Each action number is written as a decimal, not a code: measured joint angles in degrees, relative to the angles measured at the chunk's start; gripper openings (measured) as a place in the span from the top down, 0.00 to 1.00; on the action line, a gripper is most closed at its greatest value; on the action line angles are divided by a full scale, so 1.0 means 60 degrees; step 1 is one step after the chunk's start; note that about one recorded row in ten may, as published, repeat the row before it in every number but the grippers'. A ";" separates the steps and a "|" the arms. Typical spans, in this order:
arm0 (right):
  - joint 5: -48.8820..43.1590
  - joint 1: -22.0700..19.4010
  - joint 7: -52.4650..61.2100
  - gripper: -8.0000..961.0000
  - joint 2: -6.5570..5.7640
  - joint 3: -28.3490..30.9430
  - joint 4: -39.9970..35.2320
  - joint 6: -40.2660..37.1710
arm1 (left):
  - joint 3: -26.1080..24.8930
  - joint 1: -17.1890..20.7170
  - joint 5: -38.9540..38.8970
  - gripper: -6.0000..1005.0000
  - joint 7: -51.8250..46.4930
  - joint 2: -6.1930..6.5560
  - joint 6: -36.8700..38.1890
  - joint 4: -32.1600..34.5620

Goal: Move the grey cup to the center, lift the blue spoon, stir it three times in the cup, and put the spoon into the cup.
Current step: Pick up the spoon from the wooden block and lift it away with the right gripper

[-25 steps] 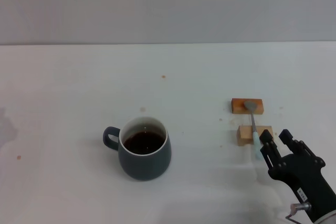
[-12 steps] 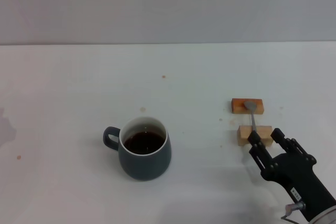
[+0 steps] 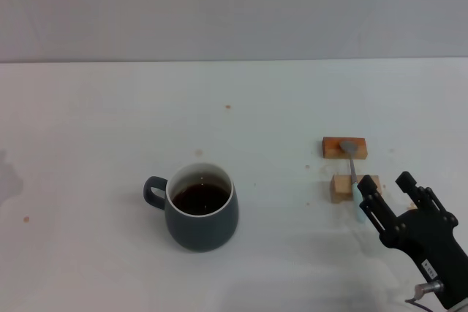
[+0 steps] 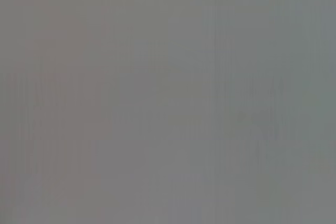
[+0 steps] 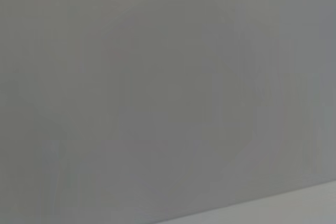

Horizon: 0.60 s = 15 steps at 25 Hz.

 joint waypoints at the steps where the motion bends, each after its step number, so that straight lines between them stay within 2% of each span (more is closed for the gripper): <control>1: 0.0000 0.0001 0.0004 0.27 -0.0007 -0.0004 -0.0025 -0.0073 | 0.0000 0.0000 -0.0001 1.00 0.0000 0.0000 0.0000 -0.0004; 4: 0.0000 0.0100 0.0179 0.27 -0.0038 -0.0004 -0.0045 0.0201 | 0.0000 -0.0002 0.0001 1.00 0.0000 0.0000 0.0001 -0.0017; 6: 0.0025 0.0342 0.0631 0.27 -0.0164 0.0058 0.0045 0.1115 | 0.0000 -0.0004 0.0000 1.00 0.0000 0.0000 0.0001 -0.0022; 9: 0.0027 0.0442 0.0779 0.27 -0.0245 0.0051 0.0065 0.1395 | 0.0000 -0.0019 0.0000 1.00 0.0000 0.0000 0.0001 -0.0028; 15: -0.0039 0.0368 0.0708 0.27 -0.0269 0.0093 0.0054 0.1342 | 0.0000 -0.0013 0.0006 1.00 0.0038 -0.0025 0.0000 -0.0110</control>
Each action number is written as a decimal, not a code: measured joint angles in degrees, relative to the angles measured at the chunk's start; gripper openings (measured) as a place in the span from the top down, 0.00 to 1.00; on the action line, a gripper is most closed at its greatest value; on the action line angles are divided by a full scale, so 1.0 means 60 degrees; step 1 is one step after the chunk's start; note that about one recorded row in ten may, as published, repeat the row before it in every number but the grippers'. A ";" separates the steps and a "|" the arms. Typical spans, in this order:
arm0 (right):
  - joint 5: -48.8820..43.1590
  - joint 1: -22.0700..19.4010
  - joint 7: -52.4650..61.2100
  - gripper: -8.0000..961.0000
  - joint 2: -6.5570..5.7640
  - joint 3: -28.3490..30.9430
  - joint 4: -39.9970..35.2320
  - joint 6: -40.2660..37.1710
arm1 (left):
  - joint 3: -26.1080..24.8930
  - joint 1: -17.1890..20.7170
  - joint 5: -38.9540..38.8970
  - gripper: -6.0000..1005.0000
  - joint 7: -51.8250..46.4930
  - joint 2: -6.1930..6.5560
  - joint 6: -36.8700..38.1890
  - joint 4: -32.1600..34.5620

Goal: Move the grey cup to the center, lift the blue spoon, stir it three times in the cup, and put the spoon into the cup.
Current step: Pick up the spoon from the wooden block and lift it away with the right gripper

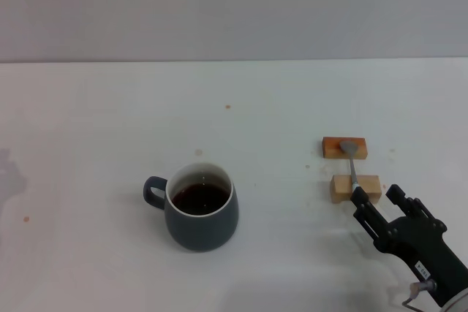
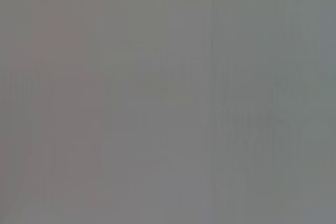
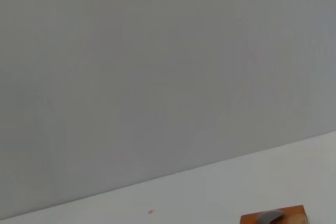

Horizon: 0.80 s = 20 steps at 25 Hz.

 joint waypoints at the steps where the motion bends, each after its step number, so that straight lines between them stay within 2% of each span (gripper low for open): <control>1: -0.0002 0.0001 -0.0007 0.27 -0.0004 0.0002 -0.0001 0.0011 | -0.0001 0.0008 0.0001 1.00 0.0047 -0.0001 0.0000 -0.0031; 7: -0.0037 0.0080 -0.0065 0.27 0.0014 -0.0003 -0.0109 0.0065 | 0.0000 0.0216 0.0008 1.00 0.0422 0.0022 -0.0103 -0.0470; 11: -0.0056 0.0166 -0.0078 0.27 0.0114 -0.0063 -0.0257 0.0070 | 0.0000 0.0240 0.0010 1.00 0.0445 0.0025 -0.0137 -0.0511; 14: -0.0063 0.0281 -0.0083 0.27 0.0263 -0.0080 -0.0526 0.0025 | 0.0000 0.0244 0.0010 1.00 0.0446 0.0017 -0.0141 -0.0516; 20: -0.0070 0.0316 -0.0088 0.27 0.0298 -0.0097 -0.0611 0.0003 | -0.0038 0.0274 0.0130 1.00 0.0446 0.0012 -0.0137 -0.0532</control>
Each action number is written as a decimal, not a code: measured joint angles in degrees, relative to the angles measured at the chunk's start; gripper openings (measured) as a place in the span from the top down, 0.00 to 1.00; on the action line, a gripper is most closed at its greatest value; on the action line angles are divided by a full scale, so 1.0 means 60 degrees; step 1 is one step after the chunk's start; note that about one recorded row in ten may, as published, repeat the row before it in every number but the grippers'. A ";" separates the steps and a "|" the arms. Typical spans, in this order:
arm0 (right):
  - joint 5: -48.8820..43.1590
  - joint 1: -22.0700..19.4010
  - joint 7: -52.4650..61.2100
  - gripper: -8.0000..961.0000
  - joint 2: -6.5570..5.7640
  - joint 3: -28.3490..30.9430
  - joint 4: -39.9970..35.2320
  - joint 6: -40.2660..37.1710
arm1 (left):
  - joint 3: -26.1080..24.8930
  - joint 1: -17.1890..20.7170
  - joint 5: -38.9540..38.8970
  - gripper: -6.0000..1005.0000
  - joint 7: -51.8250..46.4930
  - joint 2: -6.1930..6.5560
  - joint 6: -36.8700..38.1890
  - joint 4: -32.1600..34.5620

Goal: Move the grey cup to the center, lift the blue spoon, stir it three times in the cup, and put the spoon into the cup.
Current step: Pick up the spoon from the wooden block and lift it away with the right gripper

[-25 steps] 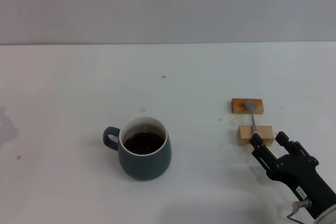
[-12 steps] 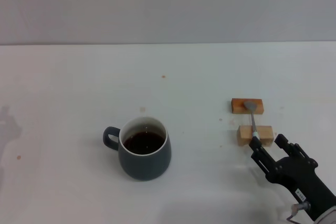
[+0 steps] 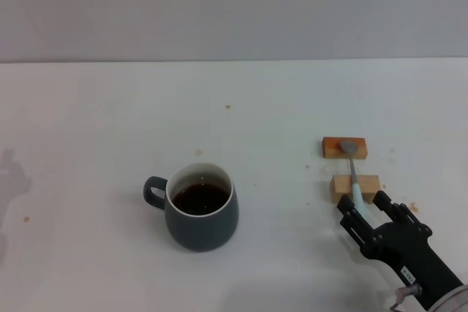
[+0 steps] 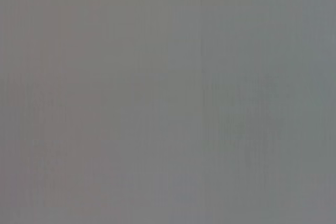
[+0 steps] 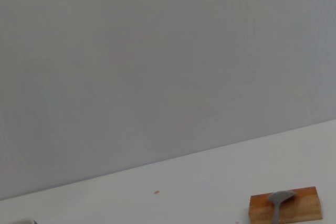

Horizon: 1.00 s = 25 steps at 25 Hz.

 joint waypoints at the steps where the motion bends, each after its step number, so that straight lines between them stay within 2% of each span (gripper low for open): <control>1: 0.0000 0.0003 -0.0003 0.27 0.0017 -0.0001 -0.0021 0.0000 | -0.0009 0.0003 0.0007 1.00 0.0000 0.0000 0.0001 -0.0004; 9: 0.0000 0.0071 -0.0009 0.28 0.0100 -0.0003 -0.0173 0.0028 | -0.0021 0.0019 0.0012 1.00 0.0000 0.0010 0.0021 -0.0021; 25: 0.0005 0.0097 -0.0010 0.28 0.0127 0.0026 -0.0219 0.0037 | -0.0052 0.0060 0.0060 1.00 0.0000 0.0013 0.0000 -0.0108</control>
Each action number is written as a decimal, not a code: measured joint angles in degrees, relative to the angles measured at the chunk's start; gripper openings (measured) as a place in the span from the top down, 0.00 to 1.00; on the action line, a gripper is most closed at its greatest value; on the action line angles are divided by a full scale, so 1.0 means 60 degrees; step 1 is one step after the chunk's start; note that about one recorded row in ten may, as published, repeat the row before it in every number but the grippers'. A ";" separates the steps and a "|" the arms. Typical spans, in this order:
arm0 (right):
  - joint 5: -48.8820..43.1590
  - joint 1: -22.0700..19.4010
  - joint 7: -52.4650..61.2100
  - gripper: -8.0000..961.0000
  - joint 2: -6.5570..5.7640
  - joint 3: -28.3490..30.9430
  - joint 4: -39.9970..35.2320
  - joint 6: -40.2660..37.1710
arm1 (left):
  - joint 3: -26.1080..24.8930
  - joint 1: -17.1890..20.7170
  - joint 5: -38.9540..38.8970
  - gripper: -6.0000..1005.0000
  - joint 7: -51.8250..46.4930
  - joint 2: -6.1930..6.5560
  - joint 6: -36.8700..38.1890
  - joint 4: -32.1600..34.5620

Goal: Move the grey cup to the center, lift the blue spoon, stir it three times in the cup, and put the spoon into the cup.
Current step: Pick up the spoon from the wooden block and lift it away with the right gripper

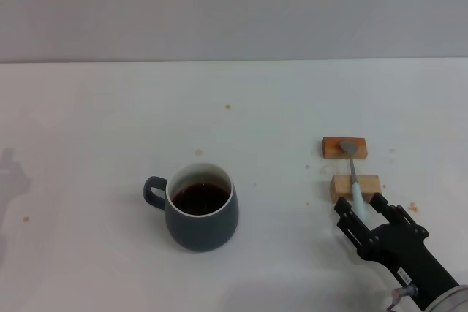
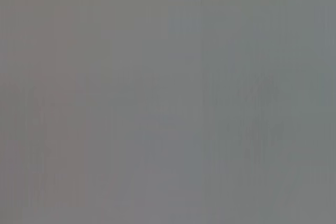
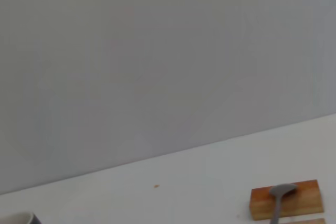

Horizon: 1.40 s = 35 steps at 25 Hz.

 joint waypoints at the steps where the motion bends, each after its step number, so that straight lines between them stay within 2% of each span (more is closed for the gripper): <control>1: 0.0014 -0.0006 0.0001 0.28 0.0019 0.0024 -0.0034 0.0000 | 0.0000 0.0000 0.0002 1.00 0.0001 0.0001 -0.0001 0.0000; 4: 0.0092 -0.0003 0.0000 0.27 0.0100 0.0086 -0.0251 -0.0018 | 0.0001 0.0001 0.0015 1.00 0.0007 0.0025 -0.0005 0.0000; 19: 0.0115 -0.0078 -0.0431 0.28 0.0134 0.0298 -0.0112 0.0074 | 0.0009 0.0048 0.0024 1.00 0.0014 0.0139 -0.0011 -0.0116; 35: 0.0115 0.0004 -0.0433 0.28 0.0151 0.0200 -0.0075 0.0223 | 0.0002 0.0089 0.0024 1.00 0.0014 0.0146 0.0014 -0.0118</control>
